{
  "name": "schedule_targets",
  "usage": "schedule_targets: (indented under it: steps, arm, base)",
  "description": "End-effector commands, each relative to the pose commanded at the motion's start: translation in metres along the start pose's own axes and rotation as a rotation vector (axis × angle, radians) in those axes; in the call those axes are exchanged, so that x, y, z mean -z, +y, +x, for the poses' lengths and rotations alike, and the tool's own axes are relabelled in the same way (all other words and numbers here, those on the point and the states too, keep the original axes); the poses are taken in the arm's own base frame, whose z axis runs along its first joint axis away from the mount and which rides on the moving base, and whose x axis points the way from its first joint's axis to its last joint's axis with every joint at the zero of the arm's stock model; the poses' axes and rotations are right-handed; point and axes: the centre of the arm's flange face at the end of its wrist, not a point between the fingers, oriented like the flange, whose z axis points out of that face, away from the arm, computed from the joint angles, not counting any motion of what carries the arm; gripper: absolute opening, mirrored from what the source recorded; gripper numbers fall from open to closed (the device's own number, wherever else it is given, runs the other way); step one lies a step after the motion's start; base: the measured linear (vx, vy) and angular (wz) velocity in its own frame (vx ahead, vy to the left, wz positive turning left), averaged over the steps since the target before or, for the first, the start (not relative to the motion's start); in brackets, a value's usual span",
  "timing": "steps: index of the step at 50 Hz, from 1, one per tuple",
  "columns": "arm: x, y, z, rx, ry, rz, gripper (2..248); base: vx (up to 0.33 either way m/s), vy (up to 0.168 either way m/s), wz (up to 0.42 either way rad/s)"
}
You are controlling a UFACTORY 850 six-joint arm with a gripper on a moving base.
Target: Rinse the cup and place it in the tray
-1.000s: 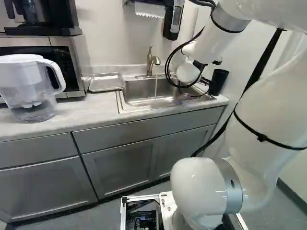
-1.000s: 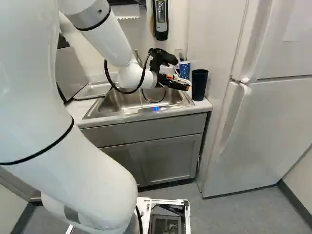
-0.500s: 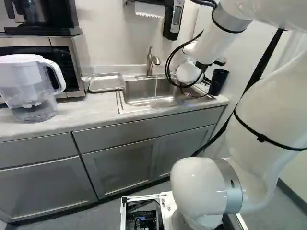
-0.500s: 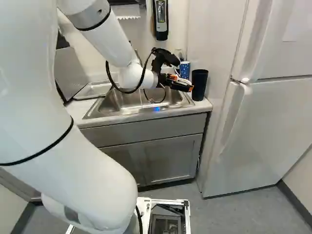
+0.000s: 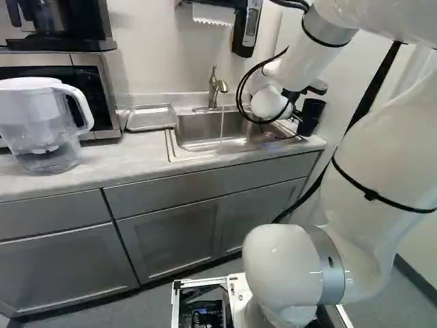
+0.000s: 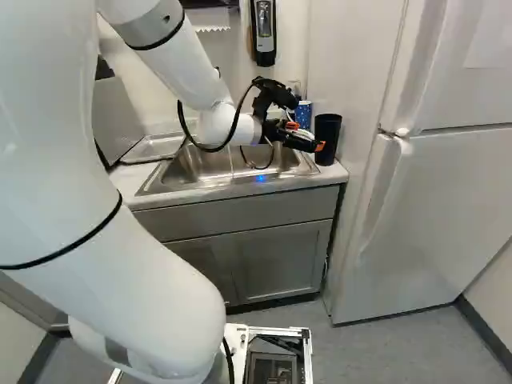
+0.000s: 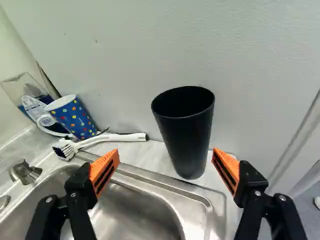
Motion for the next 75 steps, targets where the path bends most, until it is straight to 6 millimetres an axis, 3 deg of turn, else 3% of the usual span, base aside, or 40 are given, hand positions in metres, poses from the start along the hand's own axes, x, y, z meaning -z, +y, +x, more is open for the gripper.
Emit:
schedule_targets:
  steps: [75]
  arm:
    - [-0.014, -0.002, 0.014, 0.019, 0.119, -0.043, 247]
  base:
    - [0.0, 0.0, 0.0]
